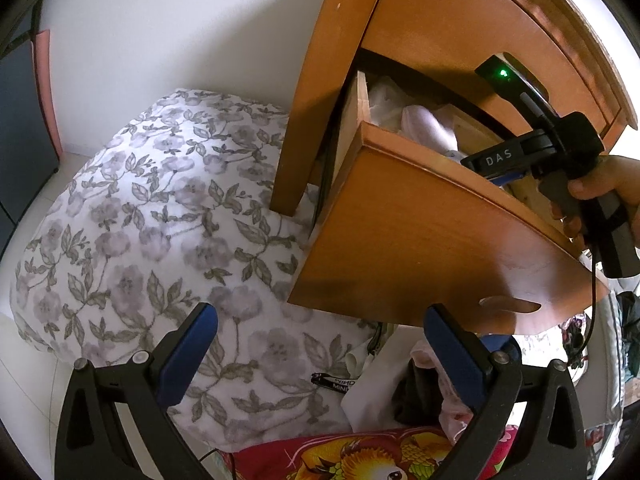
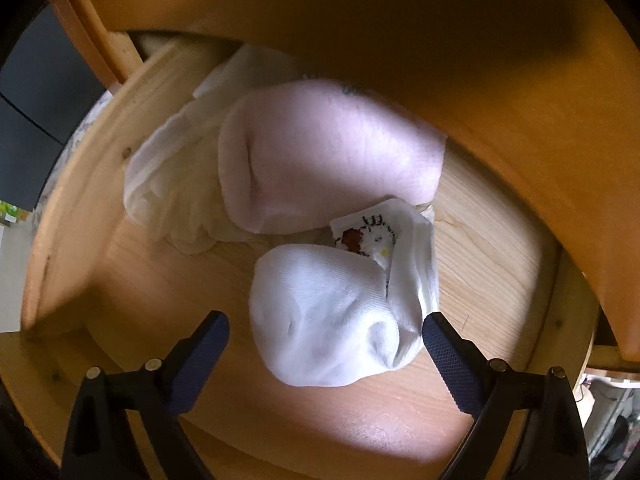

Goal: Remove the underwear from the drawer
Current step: 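Lower the right gripper and close it on the white sock, then lift the white sock up out of the drawer with the right gripper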

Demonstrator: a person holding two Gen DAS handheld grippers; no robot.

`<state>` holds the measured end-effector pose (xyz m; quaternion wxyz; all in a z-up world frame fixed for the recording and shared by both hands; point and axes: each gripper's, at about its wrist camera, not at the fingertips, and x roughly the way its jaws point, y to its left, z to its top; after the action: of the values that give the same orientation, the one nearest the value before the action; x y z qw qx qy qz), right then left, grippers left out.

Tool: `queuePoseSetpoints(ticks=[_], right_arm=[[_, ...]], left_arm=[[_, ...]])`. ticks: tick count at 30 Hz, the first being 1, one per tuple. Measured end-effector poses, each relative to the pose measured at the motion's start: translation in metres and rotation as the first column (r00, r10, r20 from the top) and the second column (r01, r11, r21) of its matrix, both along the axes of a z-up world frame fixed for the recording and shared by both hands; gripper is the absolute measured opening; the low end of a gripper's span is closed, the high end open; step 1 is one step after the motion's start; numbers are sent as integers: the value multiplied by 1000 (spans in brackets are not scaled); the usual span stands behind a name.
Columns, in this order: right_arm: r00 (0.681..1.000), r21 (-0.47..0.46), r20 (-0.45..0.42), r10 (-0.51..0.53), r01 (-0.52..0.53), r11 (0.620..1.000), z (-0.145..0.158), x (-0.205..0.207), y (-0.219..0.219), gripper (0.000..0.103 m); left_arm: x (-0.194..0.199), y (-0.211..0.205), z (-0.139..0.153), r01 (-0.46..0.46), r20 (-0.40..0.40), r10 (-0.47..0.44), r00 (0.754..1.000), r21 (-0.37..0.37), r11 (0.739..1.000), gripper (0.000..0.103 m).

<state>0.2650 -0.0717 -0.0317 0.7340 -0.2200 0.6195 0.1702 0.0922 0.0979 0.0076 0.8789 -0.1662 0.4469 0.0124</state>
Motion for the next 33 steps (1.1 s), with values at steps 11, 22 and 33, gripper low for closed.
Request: queuePoseSetpoints(ticks=[11,22,33], right_arm=[[999,-7,11,-37,37,999,-2,14,-8,58],[998,13,34,-60,60,998,1,10,-31,33],[992,40,73,-105,102,994,9,-9,-42,23]], left_arm=[[0,1,-1,0,-3,0,1000,3,1000,103],[-2,1,2,-9,-2,9,1000,1,1000,103],[-5,-1,8,-11,6,11,1000,6,1000,103]])
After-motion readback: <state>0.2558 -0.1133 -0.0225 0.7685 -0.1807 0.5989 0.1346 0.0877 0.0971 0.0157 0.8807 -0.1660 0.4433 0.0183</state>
